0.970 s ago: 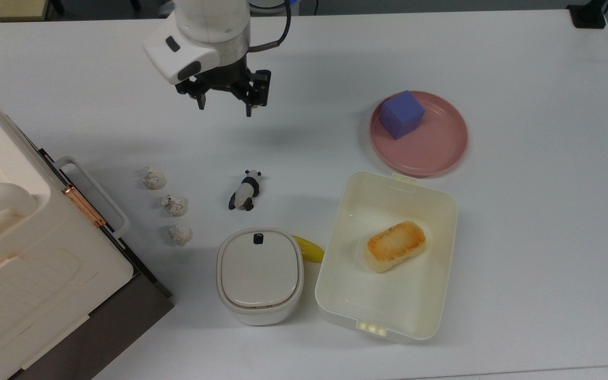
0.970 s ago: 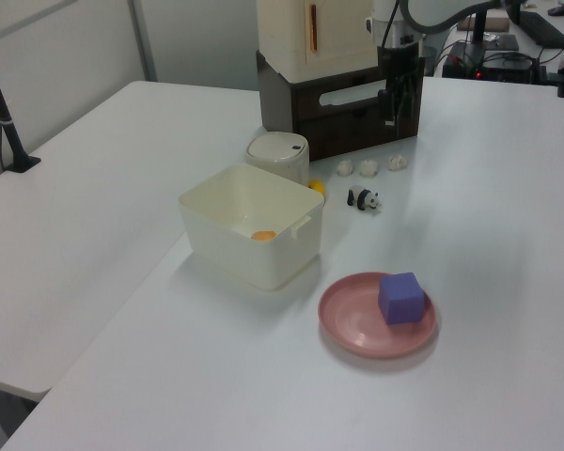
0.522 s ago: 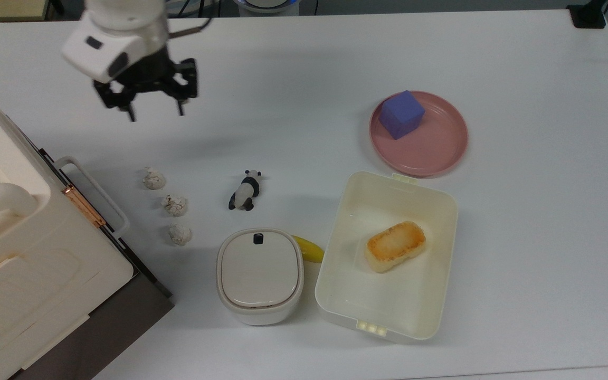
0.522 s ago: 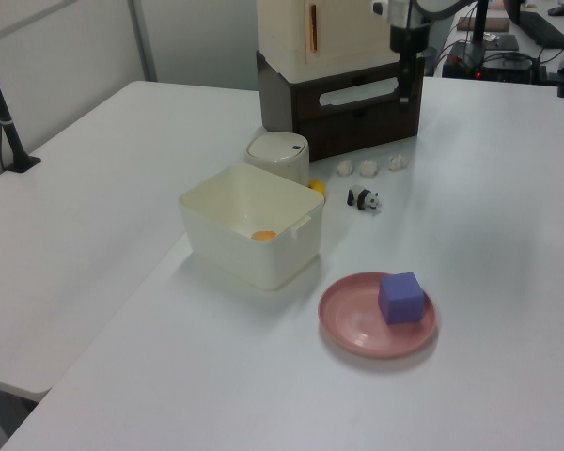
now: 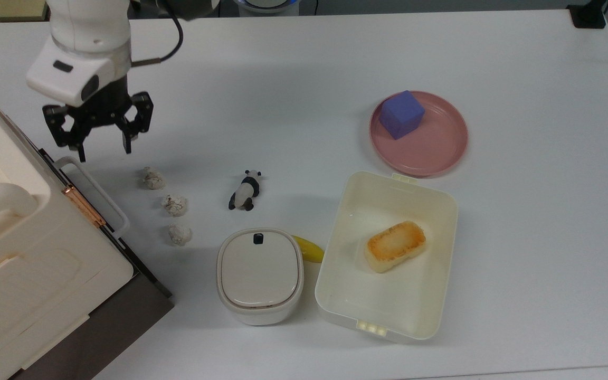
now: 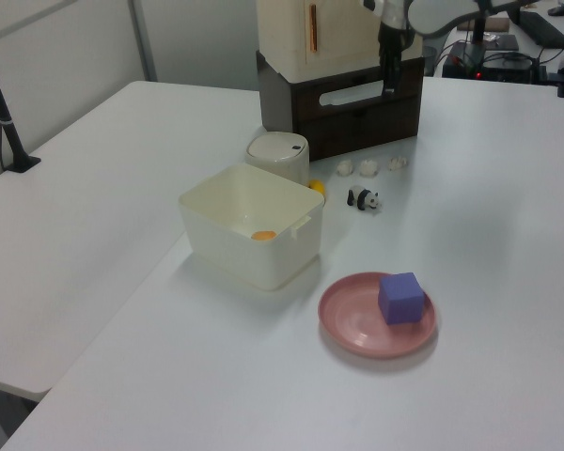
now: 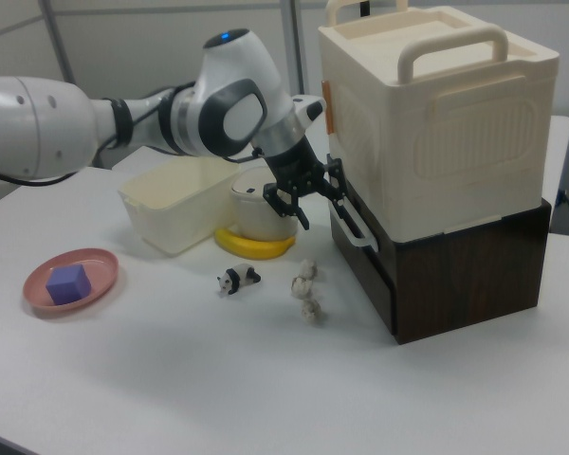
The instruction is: Slide the drawer open
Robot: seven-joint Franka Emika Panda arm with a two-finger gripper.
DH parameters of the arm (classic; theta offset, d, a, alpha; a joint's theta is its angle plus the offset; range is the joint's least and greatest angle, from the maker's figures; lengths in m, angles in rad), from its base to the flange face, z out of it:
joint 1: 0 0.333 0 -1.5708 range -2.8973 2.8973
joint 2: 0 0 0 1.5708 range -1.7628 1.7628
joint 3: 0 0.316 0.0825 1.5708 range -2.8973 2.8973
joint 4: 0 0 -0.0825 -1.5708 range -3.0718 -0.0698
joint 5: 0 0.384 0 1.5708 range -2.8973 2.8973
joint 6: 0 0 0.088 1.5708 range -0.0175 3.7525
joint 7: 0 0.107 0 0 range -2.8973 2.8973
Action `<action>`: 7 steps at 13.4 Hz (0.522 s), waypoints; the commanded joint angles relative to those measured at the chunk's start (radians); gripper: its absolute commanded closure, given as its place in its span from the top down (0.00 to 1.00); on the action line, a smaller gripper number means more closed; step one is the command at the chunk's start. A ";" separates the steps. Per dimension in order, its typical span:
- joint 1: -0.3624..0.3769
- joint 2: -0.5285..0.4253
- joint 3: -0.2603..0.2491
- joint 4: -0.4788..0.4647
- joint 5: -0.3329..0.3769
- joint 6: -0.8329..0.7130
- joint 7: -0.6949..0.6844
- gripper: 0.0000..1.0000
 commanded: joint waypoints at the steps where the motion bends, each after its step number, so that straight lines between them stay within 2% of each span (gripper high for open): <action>1: 0.000 0.067 0.001 0.042 -0.042 0.049 0.015 0.60; 7: -0.003 0.092 0.001 0.042 -0.077 0.103 0.017 0.45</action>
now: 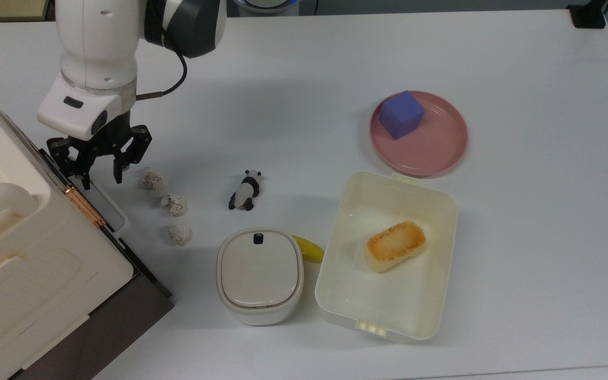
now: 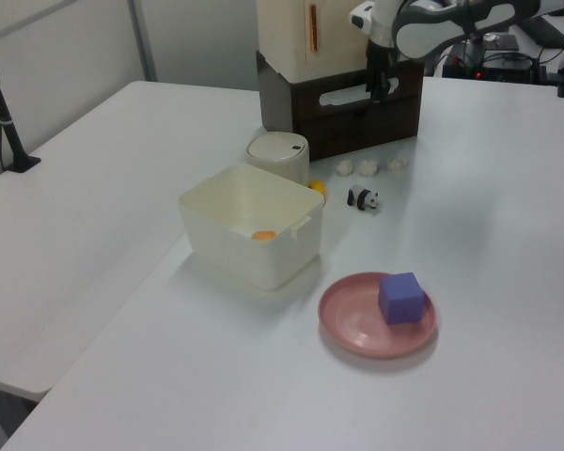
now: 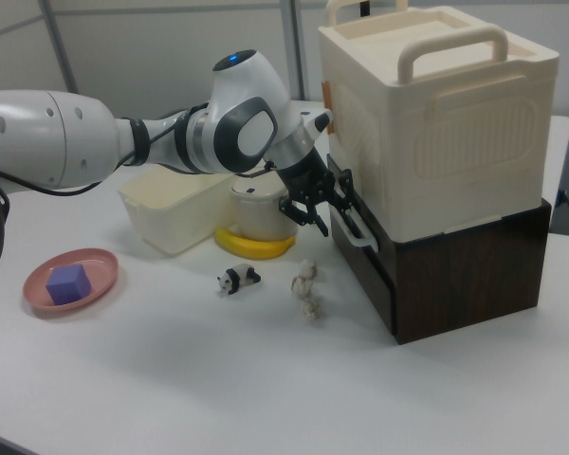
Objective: Slide the drawer open
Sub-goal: 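Pull the drawer handle outward away from the wooden unit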
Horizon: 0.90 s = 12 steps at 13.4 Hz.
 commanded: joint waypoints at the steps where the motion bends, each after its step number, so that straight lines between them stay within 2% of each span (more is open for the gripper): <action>1: -0.001 0.006 0.001 0.009 -0.036 0.016 0.012 0.42; 3: 0.004 0.001 0.002 0.005 -0.045 0.013 0.003 0.31; 4: 0.013 -0.003 0.005 -0.001 -0.045 0.002 0.004 0.30; 7: 0.040 -0.051 0.013 -0.063 -0.045 -0.047 -0.037 0.29; 9: 0.060 -0.074 0.015 -0.071 -0.040 -0.136 -0.118 0.29; 12: 0.102 -0.123 0.015 -0.075 -0.030 -0.246 -0.165 0.29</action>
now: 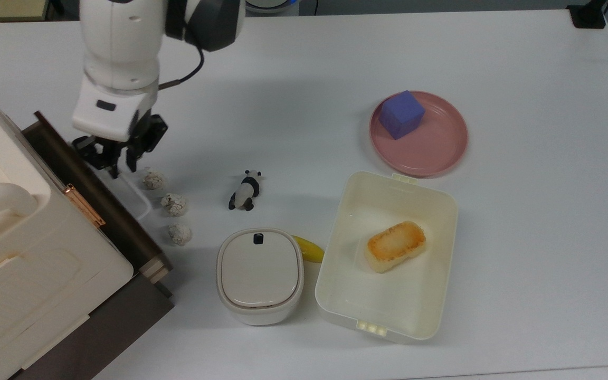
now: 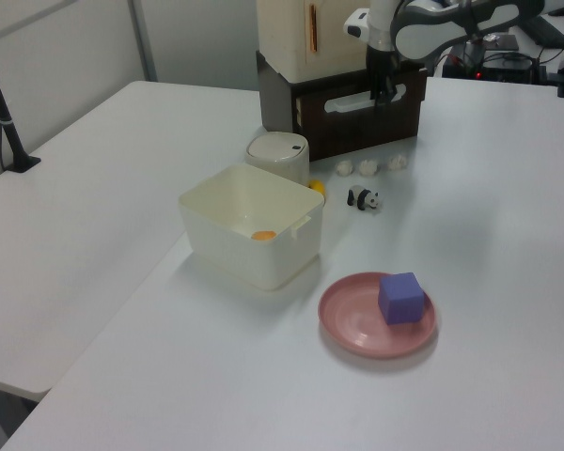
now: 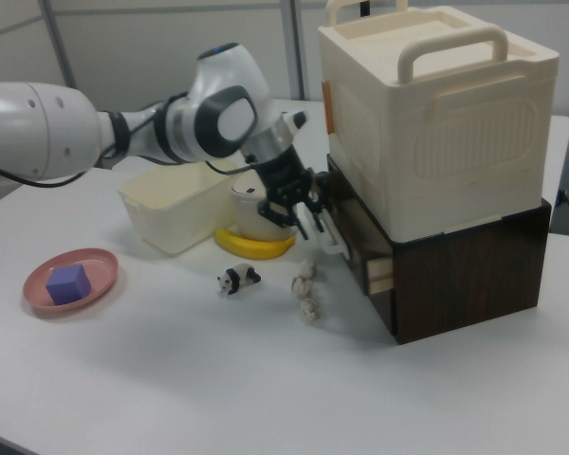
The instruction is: Slide the drawer open
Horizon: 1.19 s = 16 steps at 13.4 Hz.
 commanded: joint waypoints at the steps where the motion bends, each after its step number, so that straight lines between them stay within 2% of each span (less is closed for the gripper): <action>1: 0.063 -0.101 0.005 -0.068 0.010 -0.121 -0.042 0.29; 4: 0.092 -0.131 0.007 -0.073 0.013 -0.182 -0.045 0.29; 6: 0.136 -0.198 0.007 -0.126 0.013 -0.228 -0.047 0.29; 7: 0.156 -0.225 0.007 -0.130 0.062 -0.277 -0.030 0.37; 8: 0.163 -0.227 0.004 -0.098 0.175 -0.348 0.043 0.56; 9: 0.158 -0.226 0.004 -0.078 0.225 -0.377 0.162 0.73; 10: 0.156 -0.227 0.002 -0.074 0.248 -0.385 0.297 0.91; 11: 0.156 -0.233 0.004 -0.071 0.254 -0.385 0.470 1.00; 14: 0.163 -0.252 0.002 -0.071 0.250 -0.388 0.790 1.00; 16: 0.166 -0.250 0.004 -0.071 0.240 -0.387 0.928 1.00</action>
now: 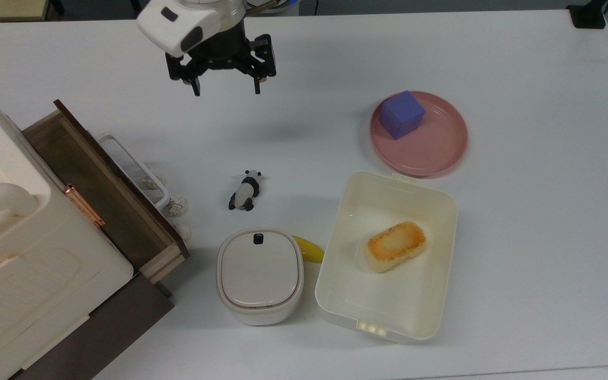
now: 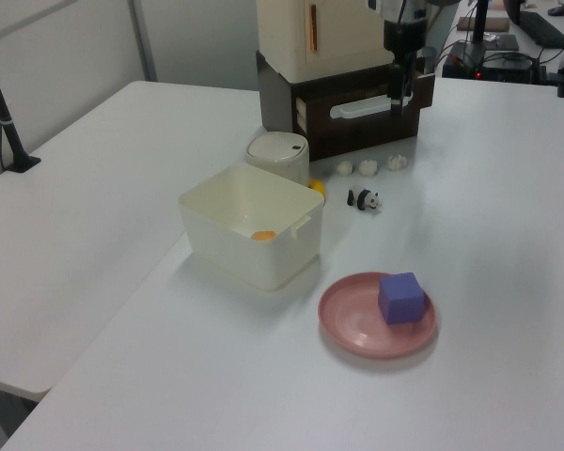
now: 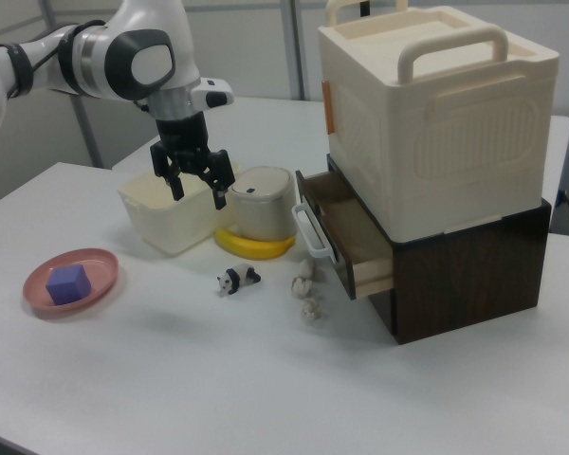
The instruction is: Slide the drawer open
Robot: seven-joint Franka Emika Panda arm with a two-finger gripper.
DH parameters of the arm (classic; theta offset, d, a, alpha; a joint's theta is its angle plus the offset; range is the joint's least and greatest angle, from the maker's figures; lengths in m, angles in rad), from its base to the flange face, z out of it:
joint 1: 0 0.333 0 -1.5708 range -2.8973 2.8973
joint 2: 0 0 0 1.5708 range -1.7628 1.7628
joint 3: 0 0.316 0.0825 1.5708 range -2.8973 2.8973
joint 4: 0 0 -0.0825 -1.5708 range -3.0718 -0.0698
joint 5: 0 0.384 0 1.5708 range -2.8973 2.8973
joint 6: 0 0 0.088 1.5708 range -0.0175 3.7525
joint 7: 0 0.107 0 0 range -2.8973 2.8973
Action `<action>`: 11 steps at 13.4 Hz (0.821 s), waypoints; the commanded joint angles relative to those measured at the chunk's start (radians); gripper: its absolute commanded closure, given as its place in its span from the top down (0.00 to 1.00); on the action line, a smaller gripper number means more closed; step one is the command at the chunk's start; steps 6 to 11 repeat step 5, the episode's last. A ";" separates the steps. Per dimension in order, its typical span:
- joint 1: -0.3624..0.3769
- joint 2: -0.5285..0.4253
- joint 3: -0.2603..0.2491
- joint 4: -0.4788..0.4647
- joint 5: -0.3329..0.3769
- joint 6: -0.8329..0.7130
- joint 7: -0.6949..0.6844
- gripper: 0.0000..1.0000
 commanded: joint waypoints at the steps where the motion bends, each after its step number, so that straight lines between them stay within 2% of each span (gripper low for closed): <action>1: 0.016 -0.023 -0.007 -0.014 0.006 -0.018 0.248 1.00; 11: 0.005 -0.029 -0.017 -0.014 0.006 -0.019 0.256 1.00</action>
